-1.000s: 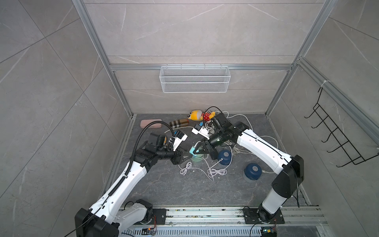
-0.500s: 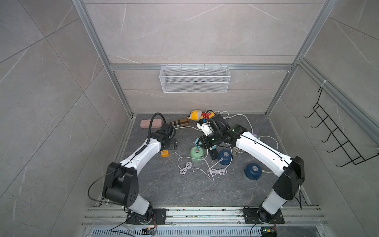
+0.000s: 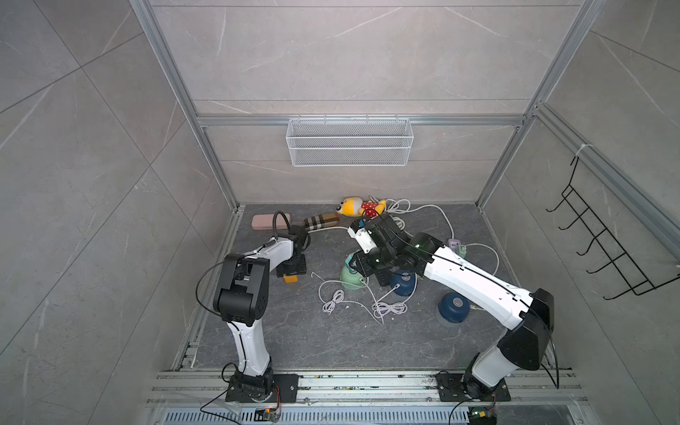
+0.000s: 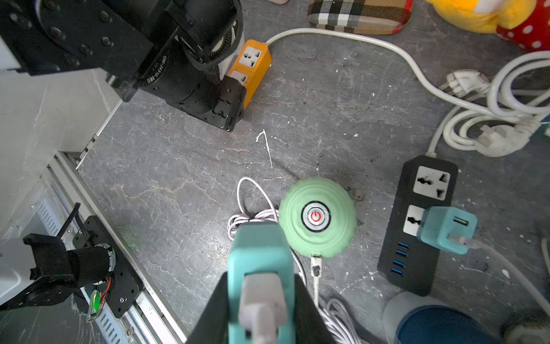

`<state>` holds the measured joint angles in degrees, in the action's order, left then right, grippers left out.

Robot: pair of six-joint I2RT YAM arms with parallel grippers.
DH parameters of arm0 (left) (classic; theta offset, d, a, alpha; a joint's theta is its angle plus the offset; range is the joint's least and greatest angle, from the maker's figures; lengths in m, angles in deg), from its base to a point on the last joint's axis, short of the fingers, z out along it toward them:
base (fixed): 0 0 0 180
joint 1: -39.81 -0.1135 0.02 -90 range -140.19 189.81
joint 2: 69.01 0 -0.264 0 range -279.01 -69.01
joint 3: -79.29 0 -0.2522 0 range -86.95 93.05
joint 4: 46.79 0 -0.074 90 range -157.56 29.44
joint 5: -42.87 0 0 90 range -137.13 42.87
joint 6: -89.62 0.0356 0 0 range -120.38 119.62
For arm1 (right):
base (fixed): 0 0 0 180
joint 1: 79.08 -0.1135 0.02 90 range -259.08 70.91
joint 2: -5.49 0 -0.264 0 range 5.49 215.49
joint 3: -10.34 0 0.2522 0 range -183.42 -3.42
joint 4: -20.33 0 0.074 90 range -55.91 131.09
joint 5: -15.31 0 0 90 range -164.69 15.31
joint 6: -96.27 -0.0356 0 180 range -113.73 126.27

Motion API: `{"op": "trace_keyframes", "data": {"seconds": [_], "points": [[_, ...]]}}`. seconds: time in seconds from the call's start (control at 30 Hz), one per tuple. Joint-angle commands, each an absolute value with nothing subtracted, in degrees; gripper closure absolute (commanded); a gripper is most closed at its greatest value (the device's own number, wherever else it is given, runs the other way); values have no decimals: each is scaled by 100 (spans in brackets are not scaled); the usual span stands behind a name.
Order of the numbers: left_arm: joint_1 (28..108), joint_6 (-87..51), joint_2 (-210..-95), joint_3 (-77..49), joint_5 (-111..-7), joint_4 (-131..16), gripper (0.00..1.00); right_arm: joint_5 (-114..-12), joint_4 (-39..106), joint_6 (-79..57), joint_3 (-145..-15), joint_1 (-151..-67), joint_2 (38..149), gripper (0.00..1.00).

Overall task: Charge the cordless meat grinders
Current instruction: Move the socket to the center of the board.

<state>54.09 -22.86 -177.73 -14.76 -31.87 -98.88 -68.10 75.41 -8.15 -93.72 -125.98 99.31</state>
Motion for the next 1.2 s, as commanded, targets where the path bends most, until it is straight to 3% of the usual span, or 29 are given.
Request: {"op": "trace_keyframes", "data": {"seconds": [0.0, 0.07, 0.13, 0.27, 0.43, 0.5, 0.57, 0.73, 1.0, 1.17], "points": [[5489, -2500, -17506, -1892, -3605, -9733, 72, -6926, 7500, -890, -9411, -12647, 9862, 100], [5563, -2643, -17168, -2265, -3697, -9695, 82, -6948, 7505, -900, -9464, -12681, 9898, 100], [5692, -2817, -16764, -2679, -3746, -9675, 86, -7012, 7496, -925, -9500, -12730, 9940, 100], [6109, -3559, -15802, -3652, -3944, -9673, 87, -7215, 7487, -983, -9578, -12890, 10047, 100], [7198, -4878, -15058, -4555, -4086, -9489, 85, -7405, 7504, -1131, -9677, -13062, 10216, 100], [7639, -5369, -15018, -4722, -4214, -9302, 76, -7474, 7537, -1222, -9741, -13112, 10300, 100], [7949, -5749, -15030, -4853, -4437, -9035, 59, -7581, 7612, -1319, -9819, -13160, 10398, 100], [8089, -5968, -14588, -4883, -4479, -9143, 29, -7850, 7750, -1591, -9856, -13173, 10471, 100], [7947, -5767, -13198, -4756, -3623, -10521, 14, -7935, 7812, -1795, -9914, -13182, 10511, 100], [6864, -5259, -12646, -4896, -3697, -10056, 12, -7900, 7830, -1936, -10051, -13372, 10779, 100]]}}
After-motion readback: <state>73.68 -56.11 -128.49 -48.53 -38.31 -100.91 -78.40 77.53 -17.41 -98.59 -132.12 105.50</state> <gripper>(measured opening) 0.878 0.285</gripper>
